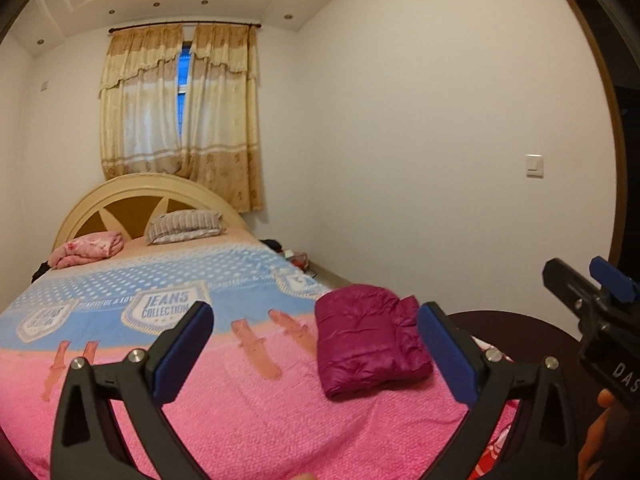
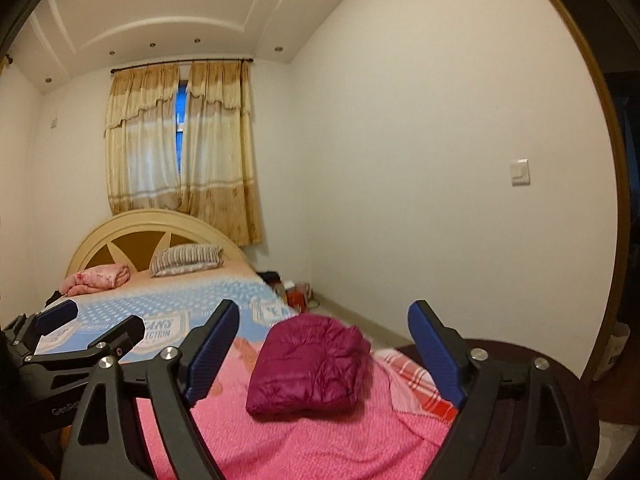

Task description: Fold large clothes

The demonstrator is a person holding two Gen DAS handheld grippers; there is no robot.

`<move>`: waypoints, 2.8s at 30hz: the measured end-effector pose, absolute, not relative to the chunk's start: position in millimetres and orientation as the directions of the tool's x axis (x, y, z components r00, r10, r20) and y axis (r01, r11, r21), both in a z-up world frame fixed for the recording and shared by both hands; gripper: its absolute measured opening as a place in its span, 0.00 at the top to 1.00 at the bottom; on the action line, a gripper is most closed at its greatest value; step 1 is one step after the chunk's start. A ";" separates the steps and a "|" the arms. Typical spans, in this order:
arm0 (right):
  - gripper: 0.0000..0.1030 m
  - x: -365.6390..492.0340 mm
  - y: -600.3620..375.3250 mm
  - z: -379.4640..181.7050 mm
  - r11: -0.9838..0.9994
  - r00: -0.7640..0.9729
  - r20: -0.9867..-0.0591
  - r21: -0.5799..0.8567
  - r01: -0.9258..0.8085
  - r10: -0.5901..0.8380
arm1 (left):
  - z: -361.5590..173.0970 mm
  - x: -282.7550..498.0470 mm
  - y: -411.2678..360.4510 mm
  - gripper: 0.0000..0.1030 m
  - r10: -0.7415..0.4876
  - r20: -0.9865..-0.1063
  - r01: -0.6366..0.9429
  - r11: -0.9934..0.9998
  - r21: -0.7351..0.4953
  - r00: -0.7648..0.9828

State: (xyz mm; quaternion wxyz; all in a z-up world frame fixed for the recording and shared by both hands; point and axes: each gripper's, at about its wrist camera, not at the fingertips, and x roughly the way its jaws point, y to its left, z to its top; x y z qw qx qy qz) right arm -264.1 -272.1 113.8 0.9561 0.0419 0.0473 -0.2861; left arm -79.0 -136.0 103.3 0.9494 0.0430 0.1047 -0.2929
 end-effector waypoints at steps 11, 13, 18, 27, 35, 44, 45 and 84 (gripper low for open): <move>0.13 -261.1 -269.4 114.4 0.836 0.834 -0.138 0.060 0.546 -0.535 | 99.0 -82.5 -140.6 0.00 -0.517 -0.218 0.537 0.843 0.040 0.828; 0.12 -264.0 -268.7 113.2 0.837 0.835 -0.131 0.057 0.544 -0.534 | 99.7 -83.3 -139.7 0.00 -0.513 -0.211 0.532 0.846 0.039 0.832; 0.12 -265.2 -267.1 112.5 0.839 0.837 -0.128 0.053 0.542 -0.533 | 99.3 -84.8 -141.3 0.00 -0.513 -0.207 0.532 0.845 0.046 0.833; 0.12 -265.9 -273.7 110.7 0.839 0.837 -0.136 0.062 0.541 -0.530 | 98.6 -84.1 -142.5 0.00 -0.511 -0.217 0.531 0.847 0.041 0.832; 0.12 -264.1 -274.3 109.9 0.840 0.837 -0.146 0.059 0.540 -0.528 | 97.6 -81.7 -141.1 0.00 -0.510 -0.229 0.531 0.847 0.035 0.829; 0.12 -264.4 -274.5 111.3 0.841 0.837 -0.150 0.060 0.538 -0.525 | 98.4 -82.4 -139.6 0.00 -0.509 -0.230 0.530 0.847 0.038 0.830; 0.12 -264.2 -274.7 111.3 0.841 0.837 -0.150 0.059 0.538 -0.525 | 98.2 -82.6 -140.5 0.00 -0.508 -0.230 0.529 0.847 0.040 0.830; 0.11 -245.7 -280.4 97.2 0.841 0.829 -0.216 0.057 0.538 -0.516 | 87.9 -60.5 -146.8 0.00 -0.430 -0.292 0.467 0.882 0.068 0.854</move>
